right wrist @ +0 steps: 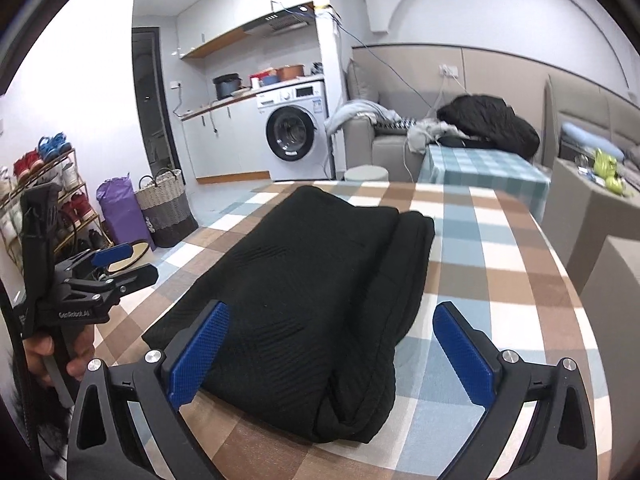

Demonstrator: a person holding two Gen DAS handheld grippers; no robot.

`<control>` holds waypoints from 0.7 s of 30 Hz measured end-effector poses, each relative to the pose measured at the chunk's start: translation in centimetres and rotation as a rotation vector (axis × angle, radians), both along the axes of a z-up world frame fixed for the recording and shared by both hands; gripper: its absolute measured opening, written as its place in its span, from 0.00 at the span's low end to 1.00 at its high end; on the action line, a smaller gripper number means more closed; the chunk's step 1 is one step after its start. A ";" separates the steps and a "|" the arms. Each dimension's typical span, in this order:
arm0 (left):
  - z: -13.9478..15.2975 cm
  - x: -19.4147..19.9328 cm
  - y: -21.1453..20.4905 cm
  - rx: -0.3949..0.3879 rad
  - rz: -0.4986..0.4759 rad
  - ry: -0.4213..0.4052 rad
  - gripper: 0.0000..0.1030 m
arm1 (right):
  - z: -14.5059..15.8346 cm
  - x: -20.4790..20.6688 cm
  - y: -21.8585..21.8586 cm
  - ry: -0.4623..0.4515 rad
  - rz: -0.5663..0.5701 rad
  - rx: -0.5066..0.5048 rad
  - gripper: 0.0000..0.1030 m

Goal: Fold small clothes

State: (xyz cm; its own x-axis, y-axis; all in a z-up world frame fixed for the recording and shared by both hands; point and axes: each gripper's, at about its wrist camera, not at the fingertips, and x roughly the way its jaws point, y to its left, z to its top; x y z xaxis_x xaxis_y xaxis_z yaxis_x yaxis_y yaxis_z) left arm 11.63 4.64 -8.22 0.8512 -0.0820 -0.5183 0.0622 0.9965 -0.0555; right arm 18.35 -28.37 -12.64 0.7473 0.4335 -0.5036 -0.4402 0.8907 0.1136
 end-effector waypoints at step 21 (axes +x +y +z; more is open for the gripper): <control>-2.0 0.2 0.6 -0.005 -0.005 -0.069 0.99 | -2.2 -0.2 0.4 -0.056 0.004 0.015 1.00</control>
